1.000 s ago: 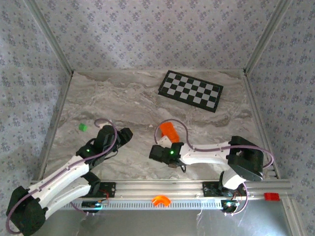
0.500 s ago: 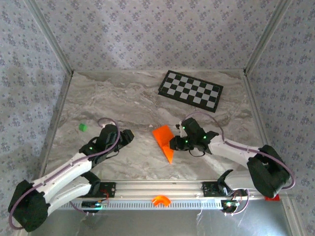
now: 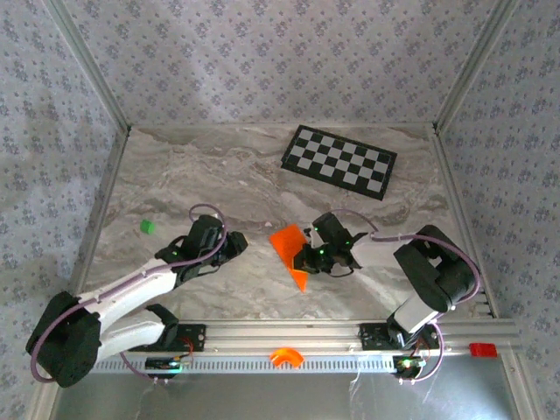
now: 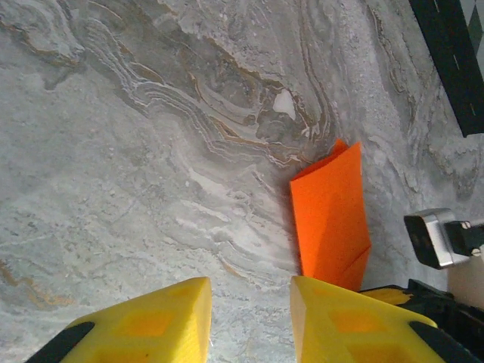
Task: Fold a paper plane with a square sheet of paper (pick it up from the middle)
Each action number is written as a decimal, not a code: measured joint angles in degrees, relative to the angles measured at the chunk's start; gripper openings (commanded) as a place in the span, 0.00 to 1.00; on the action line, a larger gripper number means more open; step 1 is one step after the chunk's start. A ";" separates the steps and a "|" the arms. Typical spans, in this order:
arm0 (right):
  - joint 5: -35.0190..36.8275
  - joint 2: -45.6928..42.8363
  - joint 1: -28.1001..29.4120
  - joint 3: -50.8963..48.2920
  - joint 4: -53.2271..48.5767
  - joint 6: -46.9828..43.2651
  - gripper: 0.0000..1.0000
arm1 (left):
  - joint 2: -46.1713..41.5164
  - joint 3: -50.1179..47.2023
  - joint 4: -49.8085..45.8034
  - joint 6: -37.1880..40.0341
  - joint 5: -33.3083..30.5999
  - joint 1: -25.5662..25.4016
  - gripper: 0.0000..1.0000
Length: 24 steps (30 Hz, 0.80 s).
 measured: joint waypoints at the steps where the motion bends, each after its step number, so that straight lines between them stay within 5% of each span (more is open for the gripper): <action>1: 0.96 0.11 0.50 -0.24 1.36 1.88 0.06 | 0.35 0.02 0.24 -0.02 0.20 0.00 0.33; 13: 20.96 0.90 12.55 -5.53 20.87 32.09 0.03 | 6.73 1.66 3.69 -0.07 2.43 -2.40 0.22; 18: 24.26 -5.25 12.76 -5.46 16.09 31.50 0.07 | 9.11 3.58 4.92 -0.02 3.41 -3.37 0.19; 24: 22.73 -17.33 5.11 -4.70 3.91 20.57 0.19 | 15.52 7.28 7.21 0.57 5.55 -4.70 0.14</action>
